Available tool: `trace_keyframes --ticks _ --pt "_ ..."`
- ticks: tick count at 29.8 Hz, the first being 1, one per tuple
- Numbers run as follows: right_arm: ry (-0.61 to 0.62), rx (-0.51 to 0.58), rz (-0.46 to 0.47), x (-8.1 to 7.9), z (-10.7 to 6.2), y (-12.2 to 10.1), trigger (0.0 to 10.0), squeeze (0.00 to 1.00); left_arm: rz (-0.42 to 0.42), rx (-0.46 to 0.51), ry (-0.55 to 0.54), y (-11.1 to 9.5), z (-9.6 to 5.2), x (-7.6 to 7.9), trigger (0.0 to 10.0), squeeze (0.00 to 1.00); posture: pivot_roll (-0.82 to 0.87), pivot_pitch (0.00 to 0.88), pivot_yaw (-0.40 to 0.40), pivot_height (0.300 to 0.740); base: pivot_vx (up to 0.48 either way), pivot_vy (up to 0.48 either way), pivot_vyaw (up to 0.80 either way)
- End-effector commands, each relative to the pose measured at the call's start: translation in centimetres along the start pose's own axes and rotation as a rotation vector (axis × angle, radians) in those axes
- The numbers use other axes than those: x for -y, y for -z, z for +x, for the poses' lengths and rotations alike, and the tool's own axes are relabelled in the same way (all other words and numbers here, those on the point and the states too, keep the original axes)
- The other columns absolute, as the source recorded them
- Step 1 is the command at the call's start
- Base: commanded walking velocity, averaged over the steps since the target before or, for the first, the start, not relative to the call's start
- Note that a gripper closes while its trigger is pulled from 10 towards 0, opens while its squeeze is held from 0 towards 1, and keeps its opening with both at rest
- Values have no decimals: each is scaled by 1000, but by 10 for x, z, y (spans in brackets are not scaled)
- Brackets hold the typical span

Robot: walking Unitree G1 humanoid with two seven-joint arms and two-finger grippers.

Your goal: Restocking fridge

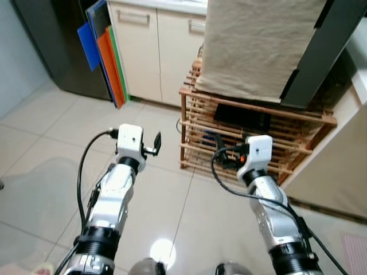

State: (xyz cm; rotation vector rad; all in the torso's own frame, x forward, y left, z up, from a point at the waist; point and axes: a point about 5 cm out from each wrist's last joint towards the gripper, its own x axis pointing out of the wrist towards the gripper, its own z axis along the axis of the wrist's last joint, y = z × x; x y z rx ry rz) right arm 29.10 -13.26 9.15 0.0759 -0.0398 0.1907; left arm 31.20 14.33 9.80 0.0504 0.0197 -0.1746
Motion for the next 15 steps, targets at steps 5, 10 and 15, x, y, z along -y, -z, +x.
trace_keyframes --ticks 5,10,15 --pt "94 -21 -60 27 -28 11 10000 0 -5 50 -11 -1 -28 -17 10000 0 -65 22 29 726 0 0 0" --pt "91 -60 -137 36 -49 24 10000 0 23 24 13 7 -49 -16 10000 0 -53 22 19 726 0 0 0" --pt "98 -82 -139 45 -70 28 10000 0 30 39 65 5 -75 -11 10000 0 -48 24 14 726 0 0 0"
